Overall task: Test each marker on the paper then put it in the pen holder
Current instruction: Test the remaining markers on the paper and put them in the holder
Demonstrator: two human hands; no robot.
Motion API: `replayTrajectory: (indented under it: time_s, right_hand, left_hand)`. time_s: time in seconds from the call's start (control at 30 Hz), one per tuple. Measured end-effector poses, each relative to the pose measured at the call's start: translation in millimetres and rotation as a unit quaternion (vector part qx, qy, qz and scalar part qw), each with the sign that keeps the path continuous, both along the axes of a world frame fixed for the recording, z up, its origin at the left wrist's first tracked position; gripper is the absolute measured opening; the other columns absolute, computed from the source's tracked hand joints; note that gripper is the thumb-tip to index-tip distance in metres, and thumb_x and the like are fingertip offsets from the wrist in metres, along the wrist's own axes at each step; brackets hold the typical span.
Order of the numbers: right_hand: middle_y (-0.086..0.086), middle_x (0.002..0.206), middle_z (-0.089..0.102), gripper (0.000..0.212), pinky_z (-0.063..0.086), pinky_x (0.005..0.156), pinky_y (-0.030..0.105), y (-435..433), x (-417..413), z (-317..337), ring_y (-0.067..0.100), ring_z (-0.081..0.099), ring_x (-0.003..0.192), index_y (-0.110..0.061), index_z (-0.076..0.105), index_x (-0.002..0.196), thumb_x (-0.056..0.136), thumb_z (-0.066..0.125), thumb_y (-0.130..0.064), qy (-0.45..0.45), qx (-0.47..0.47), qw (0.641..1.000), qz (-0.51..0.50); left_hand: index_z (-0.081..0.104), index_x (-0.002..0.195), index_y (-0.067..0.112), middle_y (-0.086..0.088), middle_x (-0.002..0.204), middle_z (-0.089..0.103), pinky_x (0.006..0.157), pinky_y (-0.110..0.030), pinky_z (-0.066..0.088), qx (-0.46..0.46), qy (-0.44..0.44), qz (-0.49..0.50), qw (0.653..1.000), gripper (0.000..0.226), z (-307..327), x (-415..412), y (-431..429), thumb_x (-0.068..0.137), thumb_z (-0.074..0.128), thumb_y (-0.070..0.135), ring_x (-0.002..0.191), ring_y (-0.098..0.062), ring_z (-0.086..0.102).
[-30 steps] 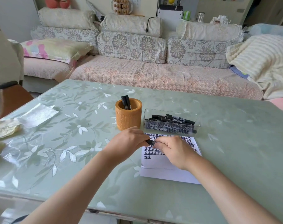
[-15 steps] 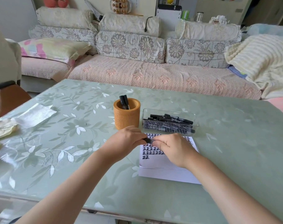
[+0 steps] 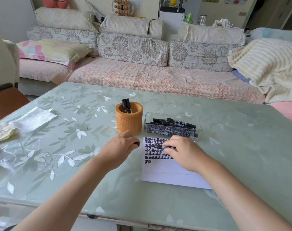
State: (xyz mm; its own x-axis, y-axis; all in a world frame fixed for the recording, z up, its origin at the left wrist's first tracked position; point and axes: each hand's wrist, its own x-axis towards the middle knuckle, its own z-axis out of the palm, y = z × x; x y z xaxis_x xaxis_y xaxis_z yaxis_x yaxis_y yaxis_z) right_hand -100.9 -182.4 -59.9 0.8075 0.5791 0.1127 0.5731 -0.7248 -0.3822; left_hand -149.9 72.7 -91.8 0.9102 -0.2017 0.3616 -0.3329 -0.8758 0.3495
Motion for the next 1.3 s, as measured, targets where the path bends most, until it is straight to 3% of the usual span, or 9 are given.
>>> replayTrajectory:
  time_s: [0.17,0.33,0.43,0.57,0.7,0.77,0.93,1.07,1.3]
  right_hand:
    - [-0.01,0.117,0.051,0.049,0.037,0.092,0.028,4.7,-5.9,2.0,0.01,0.05,0.113,-0.031,0.034,0.15,0.103,0.044,-0.024,0.041,0.018,0.999,-0.016]
    - [-0.015,0.097,0.054,0.03,0.038,0.075,0.025,7.8,-9.6,-4.3,-0.003,0.054,0.079,-0.039,0.06,0.108,0.099,0.049,-0.014,0.041,0.113,0.993,-0.003]
    - [-0.019,0.094,0.05,0.038,0.036,0.076,0.016,11.1,-10.7,-9.2,-0.01,0.051,0.075,-0.029,0.065,0.125,0.1,0.043,-0.01,0.059,0.122,0.991,-0.006]
    - [-0.008,0.096,0.045,0.069,0.036,0.079,0.016,10.0,-11.2,-12.6,0.005,0.047,0.084,-0.03,0.053,0.139,0.089,0.033,0.012,0.053,0.093,0.994,0.014]
    - [-0.007,0.09,0.049,0.033,0.037,0.068,0.015,11.1,-14.6,-16.2,0.01,0.048,0.074,-0.037,0.065,0.113,0.09,0.068,-0.014,0.016,0.151,0.987,0.046]
    - [-0.009,0.085,0.058,0.008,0.042,0.065,0.024,13.3,-19.8,-17.4,0.011,0.053,0.07,-0.033,0.066,0.096,0.092,0.066,-0.026,0.034,0.217,0.975,0.032]
    - [0.008,0.087,0.067,0.014,0.043,0.05,0.019,17.2,-27.6,-24.8,0.017,0.06,0.062,-0.021,0.063,0.103,0.092,0.061,-0.011,0.207,0.347,0.914,-0.033]
    - [0.015,0.078,0.069,0.01,0.052,0.052,0.033,19.7,-24.2,-38.3,0.02,0.061,0.058,-0.012,0.063,0.088,0.086,0.07,-0.006,0.226,0.349,0.906,-0.084]
    - [0.018,0.064,0.063,0.017,0.047,0.052,0.037,22.2,-16.9,-47.6,0.021,0.055,0.049,-0.008,0.058,0.074,0.081,0.073,-0.004,0.22,0.351,0.904,-0.106]
  left_hand:
    - [0.064,0.111,0.027,0.01,0.106,0.062,0.076,-0.032,0.046,0.032,0.008,0.069,0.997,0.022,-10.1,-0.5,-2.5,0.093,0.059,0.038,0.103,-0.016,0.054]
    - [0.067,0.104,0.029,0.01,0.103,0.061,0.076,-0.031,0.041,0.034,0.005,0.091,0.995,0.018,-15.1,3.1,-13.1,0.091,0.06,0.04,0.102,-0.017,0.052]
    - [0.067,0.107,0.03,0.009,0.104,0.058,0.075,-0.032,0.043,0.042,0.006,0.097,0.994,0.021,-22.3,4.2,-14.0,0.093,0.056,0.042,0.104,-0.018,0.052]
    - [0.064,0.114,0.027,0.006,0.109,0.058,0.074,-0.036,0.047,0.05,-0.009,0.094,0.994,0.024,-27.2,3.3,-13.1,0.097,0.05,0.037,0.103,-0.022,0.056]
    - [0.062,0.114,0.023,0.004,0.114,0.054,0.071,-0.038,0.052,0.001,-0.046,0.087,0.995,0.031,-24.9,-4.6,-14.9,0.095,0.04,0.035,0.098,-0.022,0.057]
    - [0.062,0.105,0.025,0.007,0.105,0.053,0.071,-0.037,0.051,-0.019,-0.06,0.039,0.997,0.028,-22.5,-11.2,-18.0,0.094,0.039,0.037,0.094,-0.019,0.056]
    - [0.061,0.094,0.025,0.006,0.094,0.054,0.069,-0.037,0.049,-0.024,-0.046,-0.053,0.997,0.011,-27.5,-25.0,-24.0,0.094,0.051,0.028,0.086,-0.017,0.055]
    - [0.06,0.096,0.031,0.011,0.096,0.056,0.07,-0.036,0.05,-0.016,-0.026,-0.076,0.997,0.011,-32.3,-32.4,-22.1,0.091,0.052,0.036,0.093,-0.014,0.053]
    - [0.065,0.092,0.035,0.019,0.104,0.054,0.076,-0.032,0.05,-0.02,-0.01,-0.084,0.996,0.013,-32.7,-33.2,-17.1,0.088,0.057,0.045,0.098,-0.004,0.05]
